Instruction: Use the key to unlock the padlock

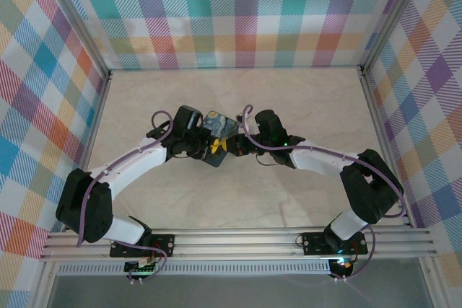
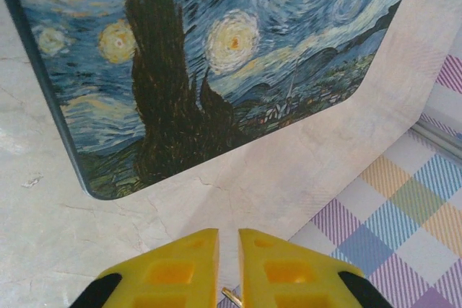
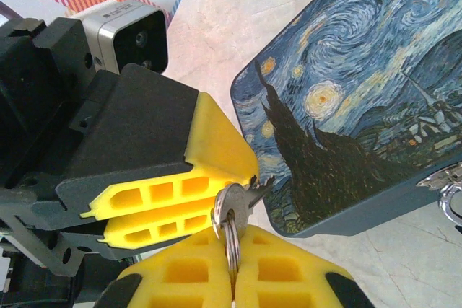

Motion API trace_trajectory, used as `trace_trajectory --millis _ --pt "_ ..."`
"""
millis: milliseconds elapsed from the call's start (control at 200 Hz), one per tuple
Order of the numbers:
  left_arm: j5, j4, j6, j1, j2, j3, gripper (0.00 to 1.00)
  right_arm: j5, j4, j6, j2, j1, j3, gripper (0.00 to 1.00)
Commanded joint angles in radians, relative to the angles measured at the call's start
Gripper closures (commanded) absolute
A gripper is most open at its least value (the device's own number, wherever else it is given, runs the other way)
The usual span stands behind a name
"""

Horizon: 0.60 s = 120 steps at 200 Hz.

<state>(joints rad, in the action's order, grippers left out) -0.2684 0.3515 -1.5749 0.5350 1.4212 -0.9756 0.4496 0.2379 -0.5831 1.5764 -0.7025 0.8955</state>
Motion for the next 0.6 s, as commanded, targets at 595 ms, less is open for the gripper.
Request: trace_trajectory --millis 595 --pt "0.018 0.005 -0.012 0.002 -0.033 0.016 1.0 0.009 0.052 -0.006 0.007 -0.03 -0.013 0.84"
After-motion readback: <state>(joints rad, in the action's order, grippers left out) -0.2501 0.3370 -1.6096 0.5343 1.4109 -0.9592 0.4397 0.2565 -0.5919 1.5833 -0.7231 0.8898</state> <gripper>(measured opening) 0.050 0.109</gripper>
